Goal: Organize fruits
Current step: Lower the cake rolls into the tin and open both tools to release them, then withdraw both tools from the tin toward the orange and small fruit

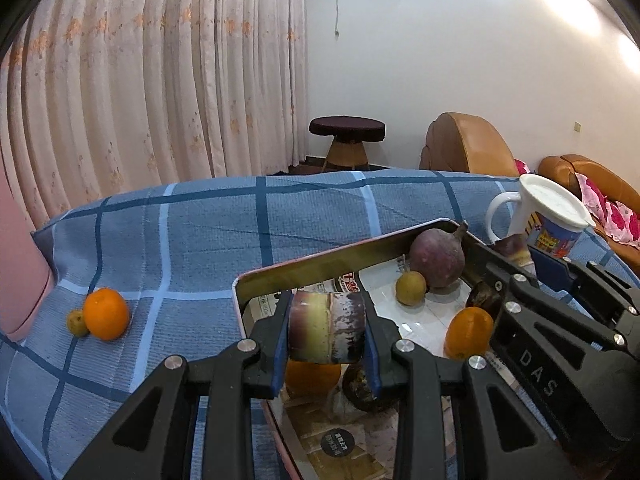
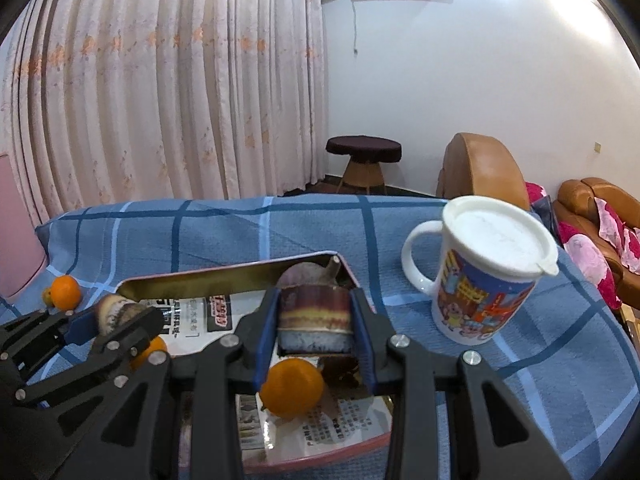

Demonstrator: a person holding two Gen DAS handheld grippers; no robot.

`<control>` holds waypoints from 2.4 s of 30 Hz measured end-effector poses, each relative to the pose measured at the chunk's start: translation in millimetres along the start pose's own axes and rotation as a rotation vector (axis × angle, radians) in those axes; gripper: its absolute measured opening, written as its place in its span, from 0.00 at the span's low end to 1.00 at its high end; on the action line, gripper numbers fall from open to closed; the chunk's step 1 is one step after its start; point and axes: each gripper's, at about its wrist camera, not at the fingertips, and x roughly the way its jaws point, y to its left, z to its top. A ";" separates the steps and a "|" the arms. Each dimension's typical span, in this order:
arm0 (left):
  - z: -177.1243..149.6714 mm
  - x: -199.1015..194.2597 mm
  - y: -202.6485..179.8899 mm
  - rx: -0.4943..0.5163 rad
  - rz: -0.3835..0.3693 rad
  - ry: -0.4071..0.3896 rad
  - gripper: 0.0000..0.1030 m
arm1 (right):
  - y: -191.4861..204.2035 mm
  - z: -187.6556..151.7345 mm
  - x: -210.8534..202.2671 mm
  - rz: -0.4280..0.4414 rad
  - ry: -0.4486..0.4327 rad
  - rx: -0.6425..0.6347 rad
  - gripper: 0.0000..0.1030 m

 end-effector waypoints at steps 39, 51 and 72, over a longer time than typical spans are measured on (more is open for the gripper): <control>4.7 -9.9 24.4 -0.110 0.041 -0.056 0.64 | -12.2 2.8 2.3 0.097 0.016 0.076 0.69; 12.9 -39.6 50.2 -0.225 -0.009 -0.200 0.86 | -69.0 5.7 -24.6 0.167 -0.147 0.420 1.00; -5.8 -43.8 84.8 -0.116 0.258 -0.246 0.86 | 7.7 -4.8 -48.7 -0.181 -0.224 0.075 1.00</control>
